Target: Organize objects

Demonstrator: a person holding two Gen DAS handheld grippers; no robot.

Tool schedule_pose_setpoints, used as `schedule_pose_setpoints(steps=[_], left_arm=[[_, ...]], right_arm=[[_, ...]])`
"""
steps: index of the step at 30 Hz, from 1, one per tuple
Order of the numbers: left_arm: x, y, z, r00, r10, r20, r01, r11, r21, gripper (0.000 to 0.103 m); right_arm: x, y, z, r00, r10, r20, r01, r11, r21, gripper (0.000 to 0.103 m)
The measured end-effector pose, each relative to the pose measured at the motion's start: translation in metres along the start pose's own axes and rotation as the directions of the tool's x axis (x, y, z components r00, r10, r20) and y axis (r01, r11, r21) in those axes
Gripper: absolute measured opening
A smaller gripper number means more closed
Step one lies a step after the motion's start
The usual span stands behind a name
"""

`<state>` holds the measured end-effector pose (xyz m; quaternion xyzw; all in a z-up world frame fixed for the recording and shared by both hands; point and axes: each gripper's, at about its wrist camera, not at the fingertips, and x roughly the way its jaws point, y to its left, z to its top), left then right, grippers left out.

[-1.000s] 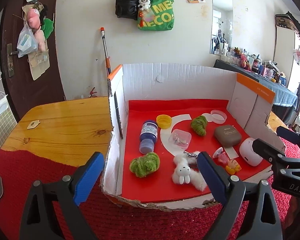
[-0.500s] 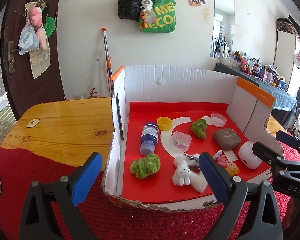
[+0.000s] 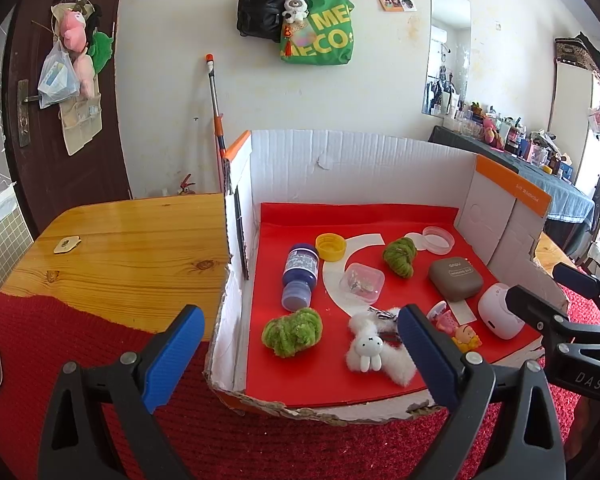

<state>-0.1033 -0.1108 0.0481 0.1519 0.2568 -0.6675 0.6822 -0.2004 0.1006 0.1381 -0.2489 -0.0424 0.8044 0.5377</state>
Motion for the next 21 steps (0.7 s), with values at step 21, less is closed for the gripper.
schedule_pose_setpoints(steps=[21], left_arm=[[-0.0023, 0.0011, 0.0027, 1.0, 0.011, 0.021, -0.011, 1.0, -0.005, 0.099]], right_arm=[[0.0001, -0.0001, 0.0, 1.0, 0.003, 0.001, -0.003, 1.0, -0.002, 0.094]])
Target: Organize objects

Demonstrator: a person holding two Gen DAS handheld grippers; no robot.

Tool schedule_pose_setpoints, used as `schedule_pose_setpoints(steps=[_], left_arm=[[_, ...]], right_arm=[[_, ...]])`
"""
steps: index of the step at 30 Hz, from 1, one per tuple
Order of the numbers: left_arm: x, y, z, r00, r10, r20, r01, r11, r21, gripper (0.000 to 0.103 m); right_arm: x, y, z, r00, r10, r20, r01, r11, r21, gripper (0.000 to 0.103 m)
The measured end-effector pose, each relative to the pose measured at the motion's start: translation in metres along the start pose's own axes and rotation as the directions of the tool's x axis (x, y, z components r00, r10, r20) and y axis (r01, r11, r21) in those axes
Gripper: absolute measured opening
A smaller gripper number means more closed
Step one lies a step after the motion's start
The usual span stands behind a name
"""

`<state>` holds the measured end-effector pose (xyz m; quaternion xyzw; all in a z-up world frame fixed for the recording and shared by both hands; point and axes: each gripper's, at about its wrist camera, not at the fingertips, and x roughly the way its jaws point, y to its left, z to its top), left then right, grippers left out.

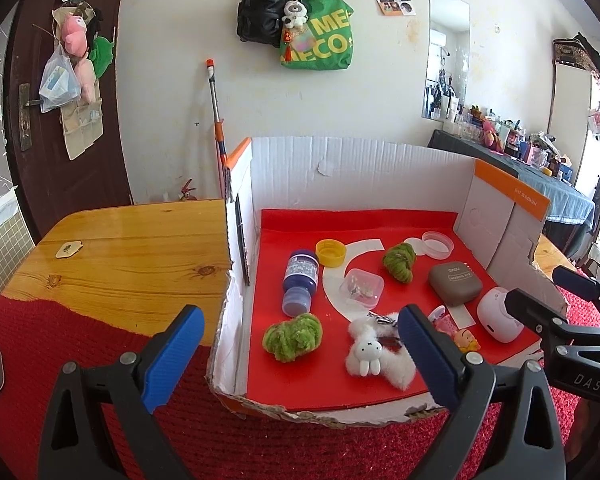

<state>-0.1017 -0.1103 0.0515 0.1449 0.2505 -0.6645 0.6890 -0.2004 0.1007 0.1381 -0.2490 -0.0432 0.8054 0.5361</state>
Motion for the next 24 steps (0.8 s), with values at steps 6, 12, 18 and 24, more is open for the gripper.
schedule_pose_setpoints(steps=[6, 12, 18, 24], left_arm=[[0.001, 0.0, 0.001, 1.0, 0.0, -0.003, 0.0, 1.0, -0.004, 0.1], [-0.002, -0.003, 0.001, 1.0, 0.005, 0.011, -0.005, 1.0, 0.005, 0.101], [-0.008, -0.003, 0.003, 1.0, 0.016, 0.027, -0.016, 1.0, 0.002, 0.103], [-0.019, -0.004, 0.006, 0.999, 0.022, 0.044, -0.022, 1.0, 0.002, 0.103]], right_arm=[[-0.002, 0.0, 0.0, 1.0, -0.003, 0.009, 0.003, 1.0, -0.004, 0.094], [-0.009, 0.002, 0.003, 0.999, -0.004, 0.035, 0.004, 1.0, -0.019, 0.094], [-0.015, 0.001, 0.006, 0.999, -0.002, 0.045, 0.003, 1.0, -0.013, 0.094], [-0.026, 0.002, 0.009, 0.998, -0.004, 0.056, 0.005, 1.0, -0.019, 0.094]])
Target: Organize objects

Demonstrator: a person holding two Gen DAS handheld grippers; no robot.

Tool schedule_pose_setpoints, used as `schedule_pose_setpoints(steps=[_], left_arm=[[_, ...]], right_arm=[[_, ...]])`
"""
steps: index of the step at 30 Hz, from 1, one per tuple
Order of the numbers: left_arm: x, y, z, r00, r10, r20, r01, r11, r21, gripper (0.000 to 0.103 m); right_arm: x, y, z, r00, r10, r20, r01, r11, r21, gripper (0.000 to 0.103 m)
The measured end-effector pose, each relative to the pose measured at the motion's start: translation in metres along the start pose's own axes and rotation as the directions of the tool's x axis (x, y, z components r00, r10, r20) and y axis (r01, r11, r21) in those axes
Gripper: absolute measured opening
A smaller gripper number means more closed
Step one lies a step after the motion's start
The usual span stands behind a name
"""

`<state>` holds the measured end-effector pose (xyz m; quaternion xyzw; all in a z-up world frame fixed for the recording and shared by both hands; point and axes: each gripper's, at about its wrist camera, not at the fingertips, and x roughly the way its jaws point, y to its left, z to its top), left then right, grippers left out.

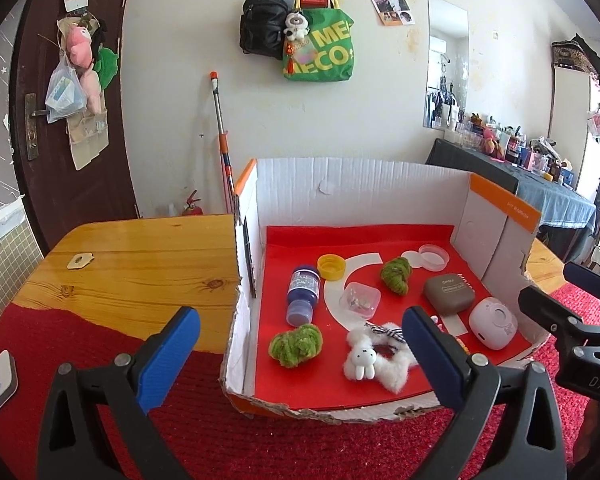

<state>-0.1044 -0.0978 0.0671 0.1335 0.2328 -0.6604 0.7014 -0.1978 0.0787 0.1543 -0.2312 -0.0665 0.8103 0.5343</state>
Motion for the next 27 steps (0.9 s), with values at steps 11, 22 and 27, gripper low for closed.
schedule_pose_setpoints(steps=[11, 22, 27], left_arm=[[-0.031, -0.003, -0.007, 0.999, -0.02, -0.046, 0.019, 1.0, -0.007, 0.103], [-0.032, 0.008, -0.046, 0.974, -0.036, -0.224, 0.02, 0.997, -0.073, 0.103], [-0.024, 0.002, -0.062, 0.956, -0.019, -0.291, 0.009, 0.999, -0.037, 0.103]], right_arm=[[-0.026, 0.004, -0.004, 0.998, 0.041, -0.039, -0.041, 0.999, -0.01, 0.094], [-0.026, 0.012, -0.038, 0.975, 0.062, -0.214, -0.061, 0.998, 0.011, 0.094], [-0.013, 0.007, -0.053, 0.955, 0.044, -0.294, -0.04, 0.999, 0.02, 0.094]])
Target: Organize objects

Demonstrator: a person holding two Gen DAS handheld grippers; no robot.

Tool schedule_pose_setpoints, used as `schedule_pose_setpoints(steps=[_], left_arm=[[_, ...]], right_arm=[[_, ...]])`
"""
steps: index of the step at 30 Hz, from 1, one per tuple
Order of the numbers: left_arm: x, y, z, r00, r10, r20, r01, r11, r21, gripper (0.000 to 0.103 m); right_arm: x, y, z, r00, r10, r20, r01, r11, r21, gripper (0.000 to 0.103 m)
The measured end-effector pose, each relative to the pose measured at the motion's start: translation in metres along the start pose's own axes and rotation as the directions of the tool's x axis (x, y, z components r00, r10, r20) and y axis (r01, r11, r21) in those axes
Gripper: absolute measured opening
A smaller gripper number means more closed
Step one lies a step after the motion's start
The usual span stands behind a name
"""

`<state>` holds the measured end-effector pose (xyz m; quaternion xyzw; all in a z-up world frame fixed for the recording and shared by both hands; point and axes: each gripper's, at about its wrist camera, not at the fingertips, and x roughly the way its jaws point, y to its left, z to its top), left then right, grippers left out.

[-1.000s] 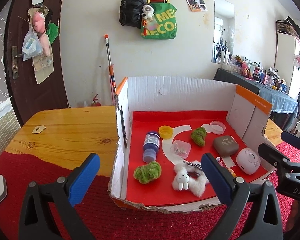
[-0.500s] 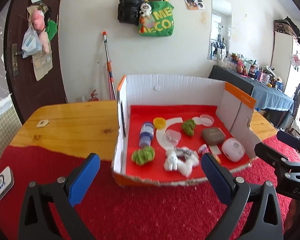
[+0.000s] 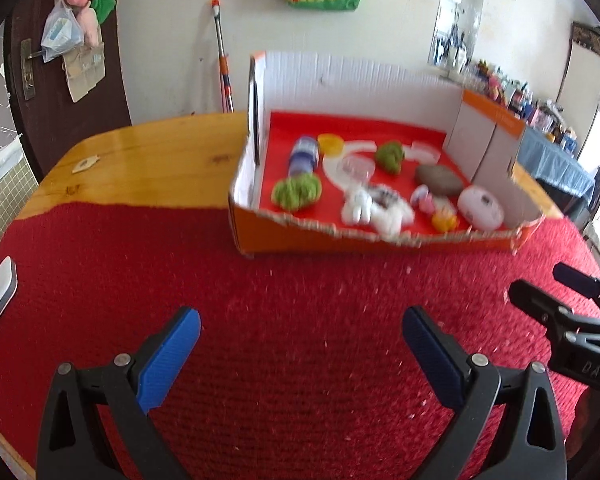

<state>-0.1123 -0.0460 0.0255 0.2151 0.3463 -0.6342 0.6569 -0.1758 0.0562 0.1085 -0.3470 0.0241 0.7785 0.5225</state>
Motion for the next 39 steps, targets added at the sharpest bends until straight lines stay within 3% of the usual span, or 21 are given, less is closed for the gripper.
schedule_pose_setpoints(steps=[9, 21, 39], left_arm=[[0.022, -0.007, -0.004, 0.996, 0.008, -0.091, -0.006, 1.0, 0.021, 0.103], [0.028, -0.01, -0.005, 0.996, 0.053, -0.07, -0.052, 0.999, 0.016, 0.103], [0.027, -0.01, -0.005, 0.996, 0.058, -0.063, -0.057, 0.998, 0.015, 0.103]], right_arm=[[0.022, -0.006, -0.006, 0.994, -0.054, -0.093, 0.054, 0.999, 0.001, 0.094], [0.03, -0.009, -0.006, 0.99, -0.076, -0.119, 0.078, 0.997, 0.01, 0.103], [0.031, -0.008, -0.006, 0.989, -0.084, -0.12, 0.085, 0.996, 0.002, 0.103]])
